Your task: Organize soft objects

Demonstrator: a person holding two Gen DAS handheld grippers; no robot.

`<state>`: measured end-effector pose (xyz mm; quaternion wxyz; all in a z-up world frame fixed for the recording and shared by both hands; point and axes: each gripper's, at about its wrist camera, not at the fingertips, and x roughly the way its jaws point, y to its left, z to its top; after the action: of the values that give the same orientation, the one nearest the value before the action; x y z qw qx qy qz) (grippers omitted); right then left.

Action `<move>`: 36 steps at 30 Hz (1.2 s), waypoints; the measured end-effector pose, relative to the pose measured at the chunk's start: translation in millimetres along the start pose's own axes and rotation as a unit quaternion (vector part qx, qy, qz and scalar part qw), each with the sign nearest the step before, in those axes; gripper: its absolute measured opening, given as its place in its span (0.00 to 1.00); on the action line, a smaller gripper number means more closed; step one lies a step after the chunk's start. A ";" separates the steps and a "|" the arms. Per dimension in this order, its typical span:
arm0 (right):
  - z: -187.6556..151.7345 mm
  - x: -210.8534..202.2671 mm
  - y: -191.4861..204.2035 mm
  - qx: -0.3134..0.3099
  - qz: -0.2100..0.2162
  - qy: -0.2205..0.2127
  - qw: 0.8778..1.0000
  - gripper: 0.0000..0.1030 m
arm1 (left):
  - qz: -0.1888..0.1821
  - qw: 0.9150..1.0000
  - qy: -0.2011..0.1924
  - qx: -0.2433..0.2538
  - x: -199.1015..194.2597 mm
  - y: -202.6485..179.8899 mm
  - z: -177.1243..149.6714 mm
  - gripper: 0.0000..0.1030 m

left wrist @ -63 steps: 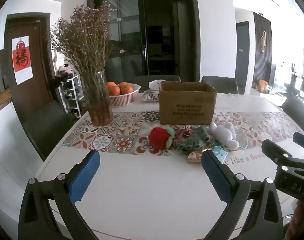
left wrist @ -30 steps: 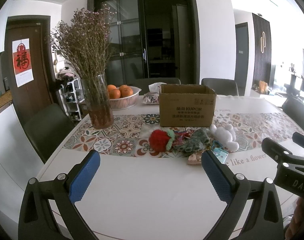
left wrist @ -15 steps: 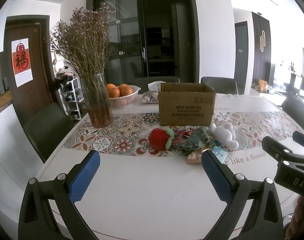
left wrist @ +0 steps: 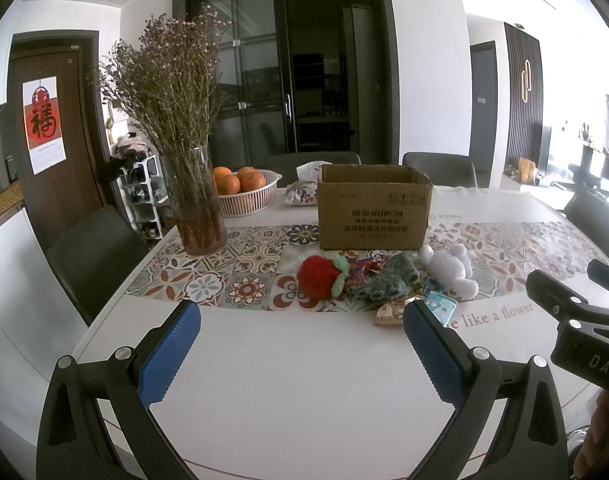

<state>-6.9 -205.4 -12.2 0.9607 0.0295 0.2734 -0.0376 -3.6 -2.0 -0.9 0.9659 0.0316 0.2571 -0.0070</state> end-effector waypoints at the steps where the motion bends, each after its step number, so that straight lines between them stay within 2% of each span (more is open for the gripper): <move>1: -0.1 0.3 -0.1 0.000 0.000 0.000 1.000 1.00 | 0.000 1.000 0.000 0.000 -0.2 -0.4 -0.3 1.00; 29: -0.3 0.8 -0.5 -0.001 0.004 0.001 1.000 1.00 | -0.001 1.000 -0.002 0.000 -0.1 0.0 -3.5 1.00; 36: -0.2 8.0 5.9 0.000 0.003 0.008 1.000 1.00 | -0.005 1.000 0.007 -0.004 16.8 6.0 -5.2 1.00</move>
<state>0.3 -199.9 -16.4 0.9585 0.0310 0.2813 -0.0342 8.6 4.3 -13.4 0.9642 0.0265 0.2637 -0.0110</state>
